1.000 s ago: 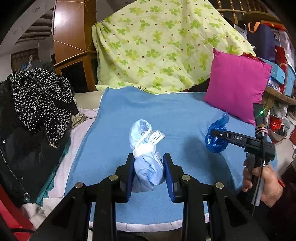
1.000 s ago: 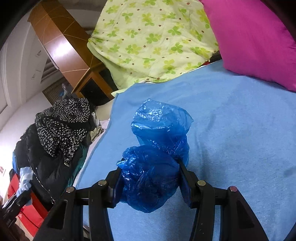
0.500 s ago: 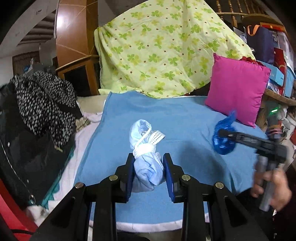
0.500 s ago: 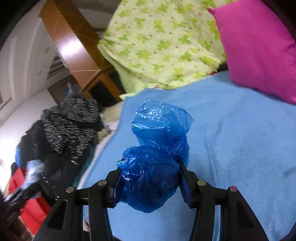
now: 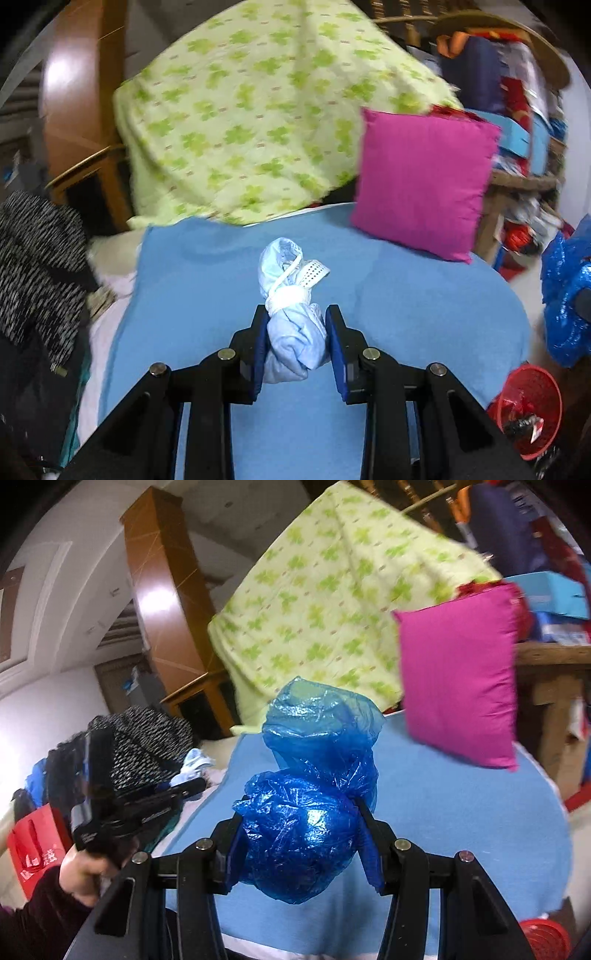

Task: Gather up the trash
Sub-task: 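Lift the blue bag and white tissue and carry them over the red wastebasket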

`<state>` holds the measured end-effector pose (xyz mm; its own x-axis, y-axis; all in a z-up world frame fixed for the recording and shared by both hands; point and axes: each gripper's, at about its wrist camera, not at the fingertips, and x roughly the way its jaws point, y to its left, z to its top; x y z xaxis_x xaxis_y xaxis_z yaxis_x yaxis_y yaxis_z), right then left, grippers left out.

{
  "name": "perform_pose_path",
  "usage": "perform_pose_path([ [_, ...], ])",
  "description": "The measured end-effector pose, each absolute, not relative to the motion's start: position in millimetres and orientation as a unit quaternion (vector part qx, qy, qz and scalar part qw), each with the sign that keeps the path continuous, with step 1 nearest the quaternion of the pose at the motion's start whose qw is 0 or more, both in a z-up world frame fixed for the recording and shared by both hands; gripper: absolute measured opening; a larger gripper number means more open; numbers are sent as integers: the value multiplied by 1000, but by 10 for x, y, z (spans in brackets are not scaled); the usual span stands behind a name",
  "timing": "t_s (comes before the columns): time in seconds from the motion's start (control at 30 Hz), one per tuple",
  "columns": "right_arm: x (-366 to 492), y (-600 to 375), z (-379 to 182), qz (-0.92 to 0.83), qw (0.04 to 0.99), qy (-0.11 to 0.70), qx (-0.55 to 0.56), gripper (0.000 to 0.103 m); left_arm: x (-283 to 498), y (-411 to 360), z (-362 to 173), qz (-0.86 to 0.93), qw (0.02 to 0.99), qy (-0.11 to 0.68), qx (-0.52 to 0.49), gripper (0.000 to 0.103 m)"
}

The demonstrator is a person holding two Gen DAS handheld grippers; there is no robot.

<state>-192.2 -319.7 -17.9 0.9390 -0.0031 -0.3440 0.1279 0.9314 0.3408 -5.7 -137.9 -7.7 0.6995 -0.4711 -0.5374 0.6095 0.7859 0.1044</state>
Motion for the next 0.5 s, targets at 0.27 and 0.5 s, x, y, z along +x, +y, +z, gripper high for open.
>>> perform_pose_path([
  [0.27,-2488,-3564,-134,-66,968,154,186,55,-547,-2002,27,-352,892,219,181,32],
  [0.5,-2957,-3802,-209,-88,965,144,198,55,-883,-2409,89,-384,877,200,208,32],
])
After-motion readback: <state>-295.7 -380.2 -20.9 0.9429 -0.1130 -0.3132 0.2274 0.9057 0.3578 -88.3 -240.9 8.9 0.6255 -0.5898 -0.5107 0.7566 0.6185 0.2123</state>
